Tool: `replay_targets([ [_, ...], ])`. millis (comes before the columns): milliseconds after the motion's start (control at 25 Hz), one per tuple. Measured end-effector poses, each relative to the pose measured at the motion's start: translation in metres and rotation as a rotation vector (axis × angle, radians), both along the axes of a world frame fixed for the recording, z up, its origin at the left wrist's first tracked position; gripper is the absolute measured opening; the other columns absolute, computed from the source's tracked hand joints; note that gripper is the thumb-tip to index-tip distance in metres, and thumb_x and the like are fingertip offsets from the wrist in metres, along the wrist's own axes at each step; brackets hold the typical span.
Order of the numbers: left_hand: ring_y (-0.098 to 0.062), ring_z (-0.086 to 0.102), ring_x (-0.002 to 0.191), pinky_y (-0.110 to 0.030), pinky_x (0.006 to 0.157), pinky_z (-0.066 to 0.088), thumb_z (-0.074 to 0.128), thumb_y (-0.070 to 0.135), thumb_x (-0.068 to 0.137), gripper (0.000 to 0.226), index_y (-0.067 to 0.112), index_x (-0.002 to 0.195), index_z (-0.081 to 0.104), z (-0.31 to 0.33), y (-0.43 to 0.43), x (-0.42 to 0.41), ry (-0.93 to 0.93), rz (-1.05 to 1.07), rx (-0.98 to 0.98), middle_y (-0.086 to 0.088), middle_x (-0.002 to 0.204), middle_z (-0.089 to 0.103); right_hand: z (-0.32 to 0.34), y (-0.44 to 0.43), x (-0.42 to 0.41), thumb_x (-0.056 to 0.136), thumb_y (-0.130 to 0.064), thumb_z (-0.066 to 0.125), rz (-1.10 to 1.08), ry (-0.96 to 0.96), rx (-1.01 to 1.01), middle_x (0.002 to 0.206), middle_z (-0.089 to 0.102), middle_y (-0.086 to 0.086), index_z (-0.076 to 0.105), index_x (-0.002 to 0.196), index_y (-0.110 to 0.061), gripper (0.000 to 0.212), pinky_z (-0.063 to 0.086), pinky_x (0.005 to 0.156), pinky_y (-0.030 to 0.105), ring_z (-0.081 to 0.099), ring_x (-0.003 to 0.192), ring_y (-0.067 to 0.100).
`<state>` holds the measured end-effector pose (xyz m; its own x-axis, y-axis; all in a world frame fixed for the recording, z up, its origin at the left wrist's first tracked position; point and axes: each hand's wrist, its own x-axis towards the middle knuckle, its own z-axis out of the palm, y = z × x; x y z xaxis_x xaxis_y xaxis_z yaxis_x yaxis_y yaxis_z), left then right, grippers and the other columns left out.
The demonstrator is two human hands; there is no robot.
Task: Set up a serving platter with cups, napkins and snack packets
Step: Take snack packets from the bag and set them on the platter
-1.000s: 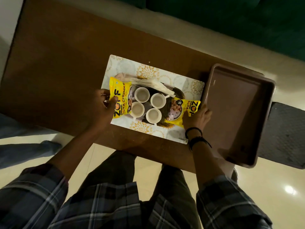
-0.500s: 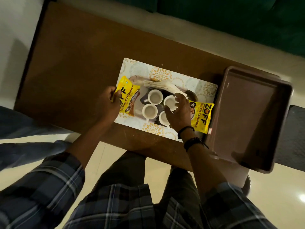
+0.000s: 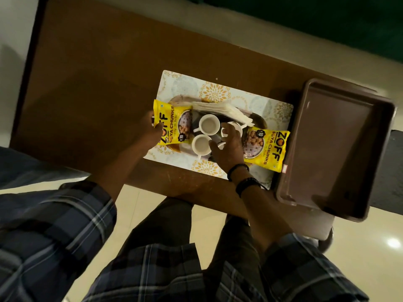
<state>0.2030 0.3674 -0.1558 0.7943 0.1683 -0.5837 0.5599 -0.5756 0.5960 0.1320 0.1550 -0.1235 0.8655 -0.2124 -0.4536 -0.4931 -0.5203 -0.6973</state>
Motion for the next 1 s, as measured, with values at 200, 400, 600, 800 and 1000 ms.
replay_targets([
  [200, -0.032, 0.043, 0.132, -0.046, 0.107, 0.039, 0.047, -0.001, 0.091, 0.056, 0.009, 0.144, 0.032, -0.004, 0.013, -0.002, 0.099, -0.129, -0.018, -0.016, 0.145, 0.045, 0.0, 0.001, -0.004, 0.084, -0.012, 0.068, -0.002, 0.034, -0.024, 0.14, 0.043, 0.019, 0.041, 0.137, -0.003, 0.06, 0.041, 0.096, 0.036, 0.047, 0.124, 0.035],
  [400, -0.031, 0.033, 0.138, -0.031, 0.104, 0.032, 0.043, 0.006, 0.097, 0.066, 0.009, 0.151, 0.005, -0.001, 0.005, -0.02, 0.092, -0.137, 0.066, -0.013, 0.154, 0.03, 0.003, -0.008, -0.015, 0.084, -0.015, 0.068, -0.018, 0.049, -0.05, 0.151, 0.033, 0.018, 0.03, 0.145, -0.003, 0.073, 0.029, 0.114, 0.041, 0.032, 0.14, 0.033],
  [600, -0.034, 0.019, 0.145, -0.038, 0.113, 0.028, 0.05, 0.005, 0.094, 0.075, 0.006, 0.15, 0.001, 0.017, -0.01, -0.04, 0.047, -0.284, 0.074, -0.019, 0.158, 0.013, 0.013, -0.028, -0.034, 0.083, -0.039, 0.068, 0.101, 0.032, -0.236, 0.158, 0.023, 0.015, 0.021, 0.15, -0.006, 0.088, 0.011, 0.121, 0.04, 0.017, 0.148, 0.029],
  [800, -0.035, 0.023, 0.143, -0.039, 0.113, 0.026, 0.054, 0.011, 0.092, 0.07, 0.003, 0.149, 0.013, 0.065, -0.036, -0.066, -0.002, -0.526, 0.079, -0.022, 0.155, 0.023, 0.05, -0.054, -0.063, 0.085, -0.058, 0.057, 0.198, 0.162, -0.367, 0.163, 0.0, 0.007, 0.002, 0.154, -0.016, 0.097, 0.006, 0.122, 0.049, -0.003, 0.151, 0.029],
  [1000, -0.033, 0.021, 0.144, -0.039, 0.114, 0.025, 0.057, 0.015, 0.091, 0.071, 0.004, 0.149, 0.016, 0.103, -0.069, -0.084, -0.031, -0.696, 0.078, -0.019, 0.157, 0.021, 0.082, -0.09, -0.081, 0.086, -0.057, 0.055, 0.242, 0.176, -0.403, 0.164, -0.003, 0.003, -0.001, 0.154, -0.025, 0.093, 0.009, 0.121, 0.051, -0.003, 0.151, 0.025],
])
